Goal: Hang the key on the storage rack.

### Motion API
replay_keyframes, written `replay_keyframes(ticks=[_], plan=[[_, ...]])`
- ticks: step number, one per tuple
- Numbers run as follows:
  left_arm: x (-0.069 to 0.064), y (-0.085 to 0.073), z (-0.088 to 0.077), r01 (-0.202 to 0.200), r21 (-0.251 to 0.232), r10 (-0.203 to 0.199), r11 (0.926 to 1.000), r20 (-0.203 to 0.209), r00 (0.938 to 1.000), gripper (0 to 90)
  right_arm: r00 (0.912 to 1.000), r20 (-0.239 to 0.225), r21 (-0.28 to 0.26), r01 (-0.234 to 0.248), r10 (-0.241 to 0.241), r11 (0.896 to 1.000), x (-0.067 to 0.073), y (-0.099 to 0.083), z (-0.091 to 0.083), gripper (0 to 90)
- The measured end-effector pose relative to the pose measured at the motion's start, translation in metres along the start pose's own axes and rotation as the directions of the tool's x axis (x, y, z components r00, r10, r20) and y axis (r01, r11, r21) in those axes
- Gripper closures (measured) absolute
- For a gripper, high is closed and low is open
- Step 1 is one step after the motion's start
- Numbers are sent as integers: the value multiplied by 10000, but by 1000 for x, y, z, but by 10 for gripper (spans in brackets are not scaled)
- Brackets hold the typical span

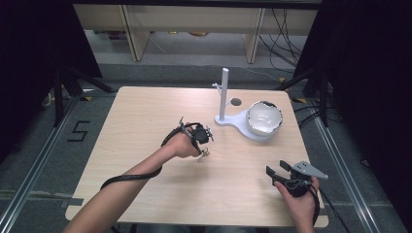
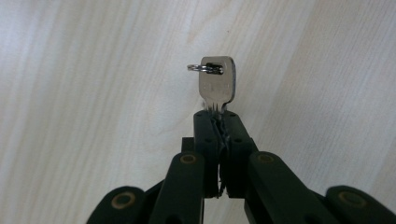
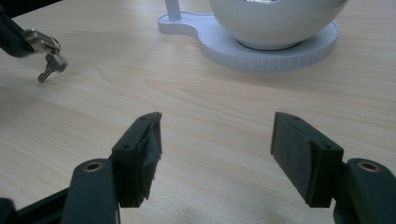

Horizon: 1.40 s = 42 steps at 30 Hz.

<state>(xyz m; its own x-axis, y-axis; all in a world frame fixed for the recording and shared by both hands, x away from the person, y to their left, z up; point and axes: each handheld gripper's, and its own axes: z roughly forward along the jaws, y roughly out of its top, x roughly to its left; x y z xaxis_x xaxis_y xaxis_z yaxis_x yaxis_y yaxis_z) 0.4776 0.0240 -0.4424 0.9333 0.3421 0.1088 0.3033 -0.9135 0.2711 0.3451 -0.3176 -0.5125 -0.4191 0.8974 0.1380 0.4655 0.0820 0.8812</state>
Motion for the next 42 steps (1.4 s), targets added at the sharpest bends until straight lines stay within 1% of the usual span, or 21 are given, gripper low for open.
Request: replay_keyframes(ticks=[3, 4, 9, 10, 12, 13, 14, 15, 16, 17, 18, 21, 22, 23, 27, 28, 31, 34, 35, 40, 42], plan=[[2, 1, -6, -53, 49, 54, 10000, -105, 9999, 867, 10000, 3, -4, 5, -5, 10000, 0, 0, 0, 345], [5, 3, -11, -205, 75, 206, 9998, -223, 9995, 867, 10000, -3, 3, 8, -8, 10000, 0, 0, 0, 345], [10, 7, -23, -170, 37, 171, 9998, -389, 9991, 867, 10000, -2, -11, -85, 85, 10000, 0, 0, 0, 347], [10, 8, -25, -89, -43, 87, 10000, -434, 9990, 867, 10000, -2, -11, -85, 85, 10000, 0, 0, 0, 347], [13, 11, -32, -127, -149, 117, 9998, -639, 9979, 867, 9999, -25, 2, -100, 100, 10000, 0, 0, 0, 347], [13, 11, -32, -127, -149, 117, 9998, -639, 9979, 866, 9999, -37, 18, -125, 125, 9999, 0, 0, 0, 347], [16, 12, -35, -243, -264, 222, 9994, -767, 9968, 866, 9999, -37, 18, -125, 125, 9999, 0, 0, 0, 347], [17, 14, -37, -231, -339, 202, 9992, -841, 9962, 866, 9991, -11, 36, -417, 418, 9991, 3, 0, 0, 348], [19, 15, -39, -207, -397, 172, 9990, -883, 9959, 866, 9992, -29, -111, -387, 387, 9992, 2, -1, 1, 347], [20, 16, -41, -201, -434, 159, 9989, -938, 9955, 866, 9992, -32, -99, -398, 398, 9992, 2, -1, 1, 347], [23, 19, -45, -236, -396, 196, 9989, -975, 9950, 866, 9998, -97, -109, -163, 162, 9998, 0, 0, 1, 348], [26, 22, -49, -198, -538, 138, 9984, -1094, 9939, 866, 9999, -48, -182, -127, 127, 9998, 0, -1, 1, 348], [27, 23, -51, -220, -580, 153, 9981, -1141, 9934, 866, 9999, 76, -178, -108, 110, 9998, 1, -1, 1, 348], [29, 25, -55, -209, -697, 119, 9973, -1261, 9919, 866, 9999, 84, -142, -92, 94, 9999, 1, -1, 1, 349], [33, 29, -61, -168, -923, 34, 9956, -1438, 9896, 866, 9999, 100, -107, -136, 137, 9999, 2, -1, 1, 348], [35, 30, -62, -253, -972, 103, 9949, -1511, 9885, 866, 9999, 100, -107, -136, 137, 9999, 2, -1, 1, 348], [37, 33, -65, -201, -1097, 31, 9938, -1532, 9882, 866, 9996, -38, -81, -281, 280, 9996, 2, -1, 0, 348], [41, 37, -69, -208, -1199, 19, 9926, -1563, 9877, 866, 9999, -39, -180, -103, 102, 9998, 0, -1, 1, 348], [43, 38, -70, -241, -1228, 44, 9921, -1580, 9874, 866, 9996, -150, -103, -236, 234, 9997, 0, -1, 0, 348], [50, 43, -77, -308, -1455, 49, 9889, -1750, 9846, 866, 9996, -159, -112, -243, 241, 9996, 0, -1, 0, 348], [52, 45, -80, -211, -1614, -81, 9867, -1776, 9841, 866, 9999, -48, -118, -130, 129, 9998, -1, -1, 1, 348]])
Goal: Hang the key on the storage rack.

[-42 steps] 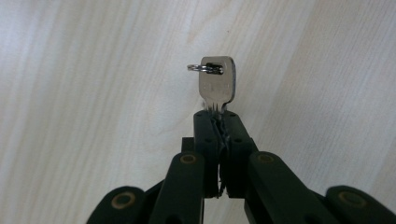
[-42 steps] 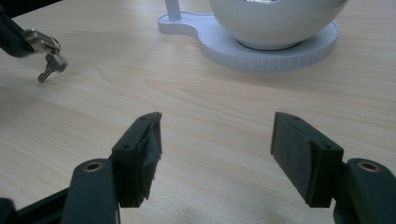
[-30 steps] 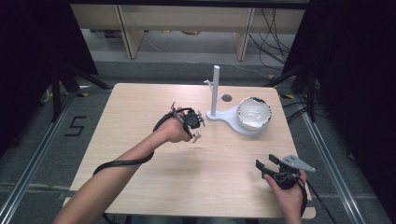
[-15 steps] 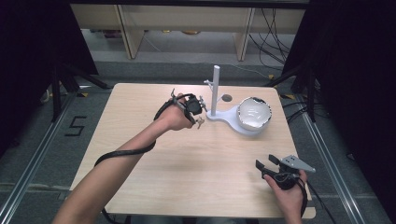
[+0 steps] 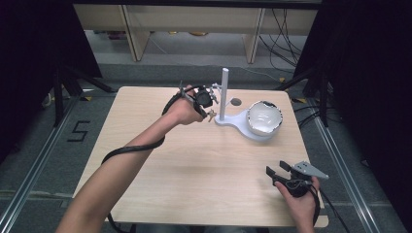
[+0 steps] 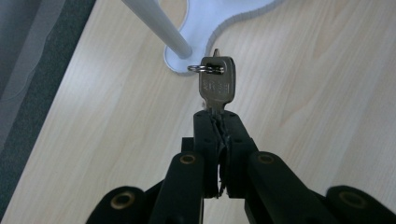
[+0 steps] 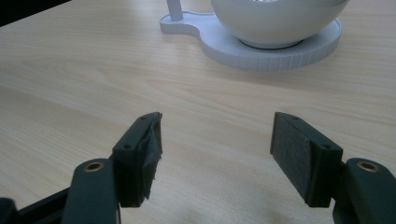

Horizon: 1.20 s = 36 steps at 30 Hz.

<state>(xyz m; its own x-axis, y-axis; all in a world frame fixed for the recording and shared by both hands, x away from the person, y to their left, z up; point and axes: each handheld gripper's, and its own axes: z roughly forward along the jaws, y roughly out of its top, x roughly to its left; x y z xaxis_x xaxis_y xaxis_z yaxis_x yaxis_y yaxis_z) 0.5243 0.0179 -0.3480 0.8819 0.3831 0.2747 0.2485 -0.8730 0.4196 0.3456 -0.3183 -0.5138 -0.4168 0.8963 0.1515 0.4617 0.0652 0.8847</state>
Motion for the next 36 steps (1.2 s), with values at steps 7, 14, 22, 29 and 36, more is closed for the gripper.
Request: replay_keyframes(ticks=[7, 14, 22, 29, 36], plan=[[16, 9, -8, 153, -566, -169, 9983, -278, 9995, 866, 9999, 44, 77, -102, 102, 9999, 0, 0, -1, 349], [27, 16, -13, 346, -812, -379, 9961, -398, 9985, 866, 9999, 5, 41, -109, 109, 9999, 0, 0, -1, 348], [38, 26, -16, 559, -1088, -618, 9925, -522, 9967, 865, 10000, 57, 2, -24, 24, 10000, -1, 0, -1, 348], [43, 34, -20, 504, -1209, -573, 9914, -540, 9969, 865, 10000, 54, -1, 40, -40, 10000, -2, 0, -1, 347], [47, 36, -26, 708, -1459, -794, 9868, -539, 9954, 865, 10000, 4, 30, 26, -26, 10000, -1, 0, -1, 347]])
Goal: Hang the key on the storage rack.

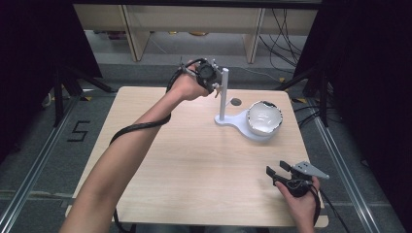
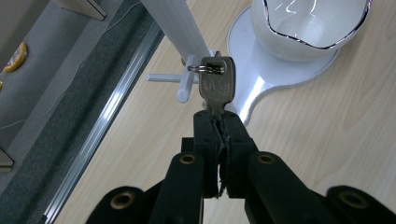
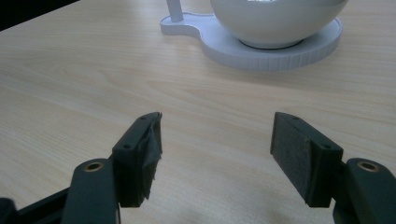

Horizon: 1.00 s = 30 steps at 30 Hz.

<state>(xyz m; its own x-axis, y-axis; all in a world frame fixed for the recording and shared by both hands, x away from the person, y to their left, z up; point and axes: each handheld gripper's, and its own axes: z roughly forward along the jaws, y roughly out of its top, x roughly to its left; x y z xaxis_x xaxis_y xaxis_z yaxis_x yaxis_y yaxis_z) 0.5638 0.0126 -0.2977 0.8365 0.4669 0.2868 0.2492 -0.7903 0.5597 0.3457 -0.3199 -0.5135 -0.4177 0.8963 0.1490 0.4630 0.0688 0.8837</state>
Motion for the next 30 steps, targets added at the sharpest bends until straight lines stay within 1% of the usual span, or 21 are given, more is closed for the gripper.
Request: replay_keyframes(ticks=[3, 4, 6, 7, 9, 11, 13, 14, 16, 17, 19, 20, 23, 24, 25, 26, 27, 28, 29, 30], plan=[[1, -1, 0, 37, -34, -37, 10000, -30, 10000, 865, 10000, 27, -86, 90, -90, 9999, 0, 0, 0, 348], [1, -2, -1, 100, -48, -100, 9999, -54, 9999, 865, 10000, -39, 9, -47, 47, 10000, 0, 0, 0, 347], [4, -3, -1, 117, -36, -117, 9999, -64, 9999, 865, 9999, -55, 20, -110, 110, 9999, 1, 0, 0, 347], [4, -4, -1, 207, -95, -207, 9997, -54, 9998, 865, 10000, -27, 8, -50, 50, 10000, 0, 0, -1, 347], [4, -5, -1, 229, -102, -229, 9997, -70, 9997, 865, 10000, -16, -31, 37, -37, 10000, 0, 1, -1, 347], [4, -5, -2, 148, 11, -148, 9999, -63, 9999, 865, 10000, -26, -18, 27, -27, 10000, 0, 1, -1, 346], [3, -6, -3, 173, -36, -173, 9998, -107, 9998, 864, 10000, -52, -34, -43, 43, 10000, 0, 0, 0, 346], [3, -6, -3, 139, 1, -139, 9999, -124, 9998, 865, 10000, 13, -64, 87, -87, 9999, -1, 1, -1, 346], [4, -6, -5, 156, -27, -156, 9999, -145, 9998, 865, 10000, 9, -57, 89, -89, 9999, -1, 1, -1, 346], [5, -6, -6, 176, -37, -176, 9998, -205, 9996, 865, 9990, -49, 161, -449, 450, 9989, 3, 0, -1, 346], [6, -7, -7, 154, -97, -156, 9998, -284, 9995, 864, 9989, -64, 152, -461, 462, 9988, 3, 0, -1, 346], [7, -7, -8, 208, -89, -211, 9997, -276, 9994, 865, 9991, -77, 137, -421, 422, 9990, 3, 0, -1, 346], [8, -6, -9, 175, -47, -176, 9998, -265, 9995, 864, 9990, -72, 145, -431, 432, 9990, 3, 0, -1, 346], [7, -6, -8, 174, -130, -176, 9998, -182, 9997, 864, 9990, -79, 172, -434, 435, 9989, 3, 0, -1, 345], [7, -6, -8, 174, -130, -176, 9998, -182, 9997, 864, 9990, -79, 172, -434, 435, 9989, 3, 0, -1, 345], [6, -5, -8, 182, -151, -185, 9997, -190, 9996, 864, 9999, -78, 47, -133, 133, 9999, 1, 0, 0, 346], [6, -5, -8, 182, -151, -185, 9997, -190, 9996, 864, 9999, -78, 47, -133, 133, 9999, 1, 0, 0, 346], [6, -4, -7, 192, -173, -195, 9997, -170, 9997, 864, 9999, -71, 5, 73, -73, 10000, -1, 1, 0, 345], [6, -4, -7, 150, -185, -154, 9997, -196, 9997, 864, 9999, -71, 5, 73, -73, 10000, -1, 1, 0, 345], [6, -4, -7, 180, -205, -185, 9996, -225, 9996, 864, 9998, -52, -40, 198, -199, 9998, -2, 1, 0, 345]])
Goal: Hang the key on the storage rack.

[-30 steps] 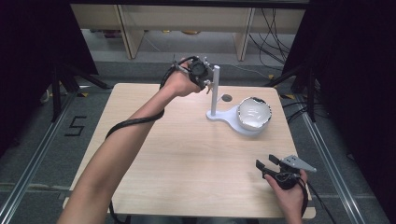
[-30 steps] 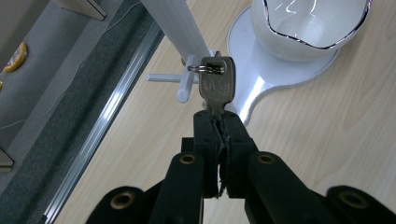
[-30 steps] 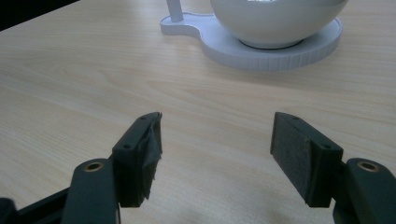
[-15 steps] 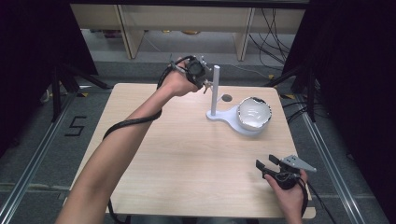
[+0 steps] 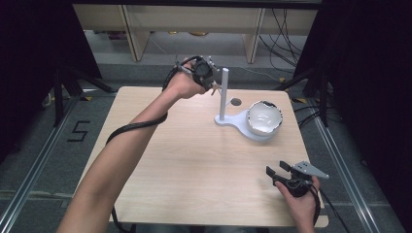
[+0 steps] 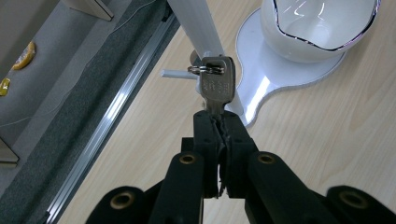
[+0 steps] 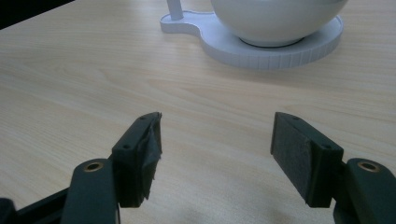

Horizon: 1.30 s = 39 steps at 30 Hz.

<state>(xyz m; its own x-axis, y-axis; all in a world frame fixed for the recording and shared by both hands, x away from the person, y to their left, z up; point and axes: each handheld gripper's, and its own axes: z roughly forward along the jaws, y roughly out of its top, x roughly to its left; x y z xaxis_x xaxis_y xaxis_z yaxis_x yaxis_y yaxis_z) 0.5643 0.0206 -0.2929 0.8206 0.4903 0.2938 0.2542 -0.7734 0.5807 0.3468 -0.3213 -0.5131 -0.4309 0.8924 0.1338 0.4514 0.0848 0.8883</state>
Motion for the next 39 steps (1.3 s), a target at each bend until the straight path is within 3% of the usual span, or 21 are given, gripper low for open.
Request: replay_keyframes(ticks=[4, 5, 13, 14, 19, 20, 25, 26, 29, 30, 33, 37, 38, 39], plan=[[1, 0, 2, -91, 208, 92, 9997, -70, 9999, 864, 9997, 17, -28, -255, 255, 9997, 1, -1, 0, 343], [1, 0, 2, -88, 231, 90, 9997, -84, 9999, 864, 9974, -19, 91, -716, 717, 9974, 4, -1, 0, 343], [3, -6, 6, -181, 568, 198, 9982, -304, 9993, 864, 9997, -48, -15, -220, 220, 9998, 0, 0, 1, 343], [3, -6, 6, -216, 602, 237, 9980, -349, 9991, 864, 9978, -5, 88, -665, 665, 9977, 3, -1, 0, 342], [4, -7, 8, -105, 683, 137, 9976, -460, 9988, 864, 9971, -37, 217, -763, 764, 9968, 4, -1, 0, 342], [5, -8, 10, -48, 731, 82, 9973, -474, 9988, 864, 9993, -84, -106, -353, 352, 9993, 1, -1, 2, 342], [7, -11, 13, 92, 749, -53, 9971, -527, 9986, 863, 9988, -81, 28, -477, 478, 9989, 1, -1, 1, 342], [8, -12, 14, 177, 741, -139, 9971, -509, 9986, 864, 9997, 22, -58, -223, 223, 9997, 0, 0, 1, 341], [8, -12, 14, 159, 809, -115, 9966, -537, 9985, 864, 9989, -73, 13, -455, 455, 9990, 1, -1, 1, 341], [8, -12, 15, 172, 817, -128, 9965, -545, 9984, 864, 9968, -93, 62, -797, 798, 9968, 4, -1, 1, 341], [7, -11, 14, 140, 823, -94, 9965, -566, 9984, 864, 9963, -98, 87, -857, 857, 9963, 4, -1, 0, 341], [5, -7, 13, -118, 1071, 195, 9942, -707, 9973, 863, 9967, -106, 139, -808, 809, 9966, 4, -1, 0, 341], [3, -5, 12, -390, 1283, 509, 9910, -903, 9946, 863, 9989, -40, 23, -458, 458, 9990, 1, -1, 1, 342], [3, -5, 12, -390, 1283, 509, 9910, -903, 9946, 863, 9989, -40, 23, -458, 458, 9990, 1, -1, 1, 342]])
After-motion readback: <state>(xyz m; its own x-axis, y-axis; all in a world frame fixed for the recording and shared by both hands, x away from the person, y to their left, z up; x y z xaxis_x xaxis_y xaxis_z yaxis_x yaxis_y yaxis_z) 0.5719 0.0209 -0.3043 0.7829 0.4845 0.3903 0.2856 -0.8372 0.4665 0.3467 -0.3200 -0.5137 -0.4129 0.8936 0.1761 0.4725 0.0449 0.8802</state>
